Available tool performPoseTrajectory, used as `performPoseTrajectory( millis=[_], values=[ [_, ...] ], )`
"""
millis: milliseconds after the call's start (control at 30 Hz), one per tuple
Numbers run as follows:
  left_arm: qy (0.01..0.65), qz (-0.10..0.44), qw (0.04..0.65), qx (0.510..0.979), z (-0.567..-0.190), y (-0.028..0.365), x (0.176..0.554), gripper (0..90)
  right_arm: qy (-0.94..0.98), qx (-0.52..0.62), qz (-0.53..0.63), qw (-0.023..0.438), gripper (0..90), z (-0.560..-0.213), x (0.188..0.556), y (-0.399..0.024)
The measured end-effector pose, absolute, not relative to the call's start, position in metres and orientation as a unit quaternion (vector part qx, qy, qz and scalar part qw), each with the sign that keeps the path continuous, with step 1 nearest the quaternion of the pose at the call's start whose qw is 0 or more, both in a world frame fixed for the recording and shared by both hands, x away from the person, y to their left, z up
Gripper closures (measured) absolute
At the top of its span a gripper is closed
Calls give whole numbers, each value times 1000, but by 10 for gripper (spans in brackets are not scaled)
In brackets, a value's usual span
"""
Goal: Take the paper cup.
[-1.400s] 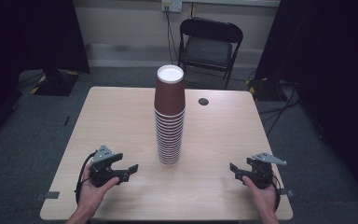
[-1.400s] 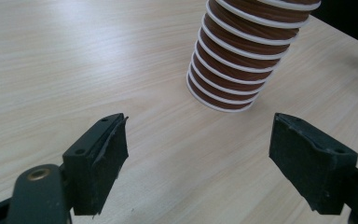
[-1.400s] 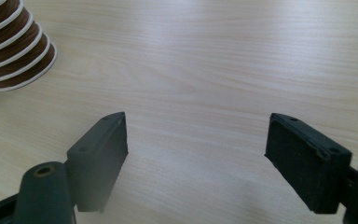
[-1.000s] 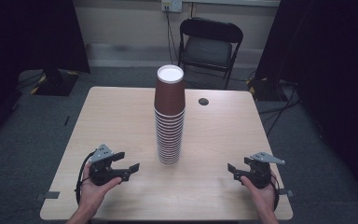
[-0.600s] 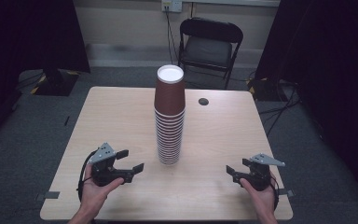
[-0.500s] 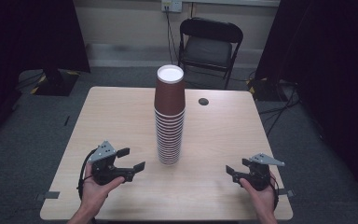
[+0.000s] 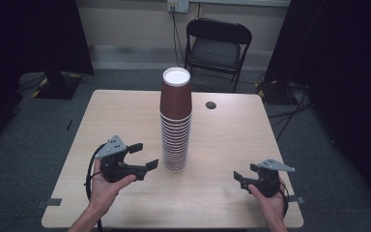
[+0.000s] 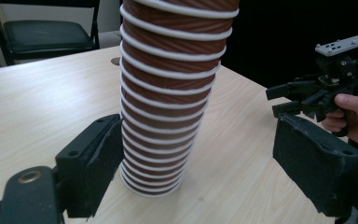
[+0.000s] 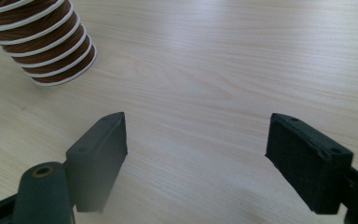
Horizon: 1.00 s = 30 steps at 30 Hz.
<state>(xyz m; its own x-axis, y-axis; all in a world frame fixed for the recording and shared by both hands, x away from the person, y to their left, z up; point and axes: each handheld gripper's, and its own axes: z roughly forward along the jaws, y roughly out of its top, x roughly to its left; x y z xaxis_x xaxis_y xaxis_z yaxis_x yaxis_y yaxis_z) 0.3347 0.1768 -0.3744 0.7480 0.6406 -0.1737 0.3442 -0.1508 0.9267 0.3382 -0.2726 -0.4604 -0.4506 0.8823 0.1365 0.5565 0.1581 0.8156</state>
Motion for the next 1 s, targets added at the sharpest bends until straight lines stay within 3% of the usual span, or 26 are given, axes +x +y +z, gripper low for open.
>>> performPoseTrajectory(
  millis=[1000],
  values=[
    [285, 153, 596, 735, -291, 164, 357, 157, 739, 485, 429, 187, 203, -460, 337, -273]
  ],
)
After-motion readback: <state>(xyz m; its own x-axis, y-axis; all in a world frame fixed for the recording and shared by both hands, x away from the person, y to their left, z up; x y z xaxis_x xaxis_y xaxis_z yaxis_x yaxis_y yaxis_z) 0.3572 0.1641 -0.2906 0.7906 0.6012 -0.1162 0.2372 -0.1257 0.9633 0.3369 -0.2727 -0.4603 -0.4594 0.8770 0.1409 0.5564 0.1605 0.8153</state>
